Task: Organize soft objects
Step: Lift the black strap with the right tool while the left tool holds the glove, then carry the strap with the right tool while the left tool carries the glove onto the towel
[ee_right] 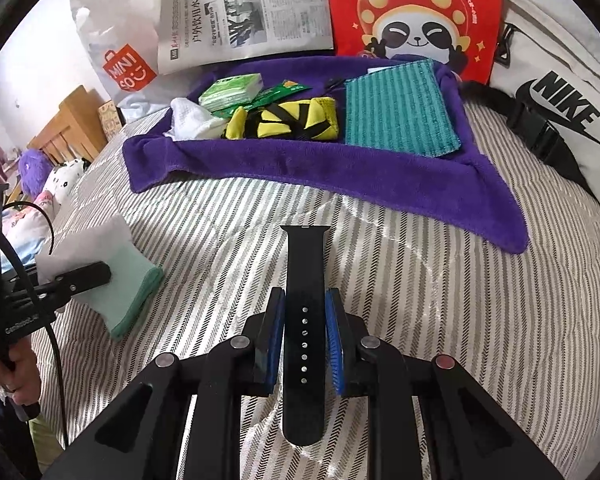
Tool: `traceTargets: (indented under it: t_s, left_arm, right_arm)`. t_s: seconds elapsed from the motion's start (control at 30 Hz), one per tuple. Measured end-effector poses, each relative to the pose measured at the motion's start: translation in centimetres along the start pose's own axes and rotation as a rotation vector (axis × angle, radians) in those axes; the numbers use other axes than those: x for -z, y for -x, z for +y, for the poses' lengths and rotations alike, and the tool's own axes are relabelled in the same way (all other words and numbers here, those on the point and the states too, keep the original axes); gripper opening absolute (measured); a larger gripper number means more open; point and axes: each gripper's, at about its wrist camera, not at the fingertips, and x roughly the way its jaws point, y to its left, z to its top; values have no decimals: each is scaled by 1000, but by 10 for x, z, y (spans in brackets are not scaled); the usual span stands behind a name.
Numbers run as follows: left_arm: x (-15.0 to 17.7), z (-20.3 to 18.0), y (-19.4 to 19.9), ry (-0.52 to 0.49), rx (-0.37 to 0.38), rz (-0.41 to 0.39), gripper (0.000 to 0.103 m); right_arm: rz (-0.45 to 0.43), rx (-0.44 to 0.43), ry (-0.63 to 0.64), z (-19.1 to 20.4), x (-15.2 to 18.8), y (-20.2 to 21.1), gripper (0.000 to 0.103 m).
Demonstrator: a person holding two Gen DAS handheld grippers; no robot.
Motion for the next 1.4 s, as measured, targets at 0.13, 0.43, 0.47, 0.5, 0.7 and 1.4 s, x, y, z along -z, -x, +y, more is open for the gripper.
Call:
traceTargets:
  t_s: [0.13,0.43,0.47,0.5,0.7,1.4]
  left_arm:
    - [-6,-3,4,-12,11,-7,14]
    - [-26,-16,13,-60,43,-19,14]
    - [-28,-17,14,-65,45,-24,14]
    - [-30,-18,16,-67,48,-28,14]
    - [-37,-18,25,-67,53,-46,14]
    - [-89,-9,34,-72,66,-84,14]
  right_arm:
    - [-10,3,-7,-2,-3,5,20]
    - [-61,-14,14,7,-19,24,20]
    - [-65,-16,15,7,-21,24,20]
    - [-68,-18,17,8,-23,25,20]
    - [-89,-34,9,9,-36,29,20]
    - [-136,-2,30,3,-103,17,20]
